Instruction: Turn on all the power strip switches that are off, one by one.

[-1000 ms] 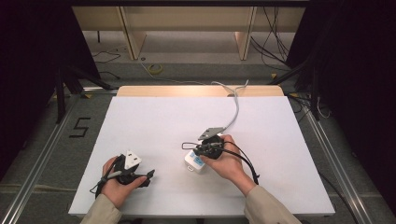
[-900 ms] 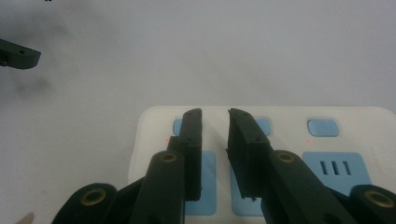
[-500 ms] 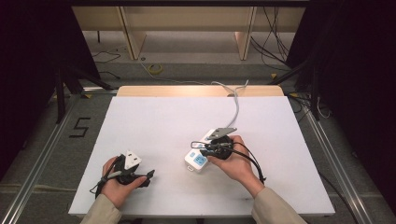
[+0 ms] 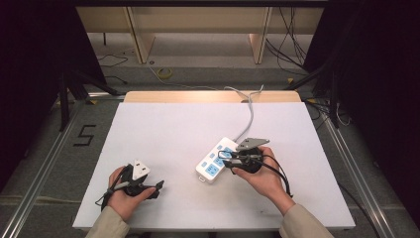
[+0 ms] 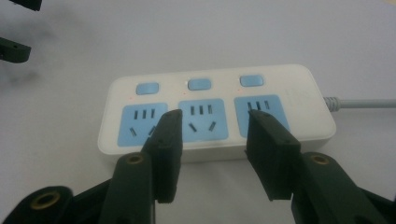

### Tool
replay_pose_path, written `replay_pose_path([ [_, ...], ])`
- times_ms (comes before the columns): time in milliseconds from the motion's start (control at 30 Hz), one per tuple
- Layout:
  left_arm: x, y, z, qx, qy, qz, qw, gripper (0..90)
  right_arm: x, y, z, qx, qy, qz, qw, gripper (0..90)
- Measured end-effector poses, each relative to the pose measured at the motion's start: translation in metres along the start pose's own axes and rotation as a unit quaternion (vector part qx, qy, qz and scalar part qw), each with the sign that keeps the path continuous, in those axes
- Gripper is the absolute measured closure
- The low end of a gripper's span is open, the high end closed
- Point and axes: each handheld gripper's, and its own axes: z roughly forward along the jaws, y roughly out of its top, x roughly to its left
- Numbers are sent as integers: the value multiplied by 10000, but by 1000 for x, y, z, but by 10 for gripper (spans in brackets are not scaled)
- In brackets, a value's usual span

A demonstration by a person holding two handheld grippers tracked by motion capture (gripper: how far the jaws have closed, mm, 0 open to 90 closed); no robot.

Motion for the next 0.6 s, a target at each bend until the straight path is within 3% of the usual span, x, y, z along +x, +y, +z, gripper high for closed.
replay_pose_path([
  [600, 0, 0, 0, 11, 3, -7, 10000, 165, -19, -33, -33, -108, -129, 312, 9994, 526],
])
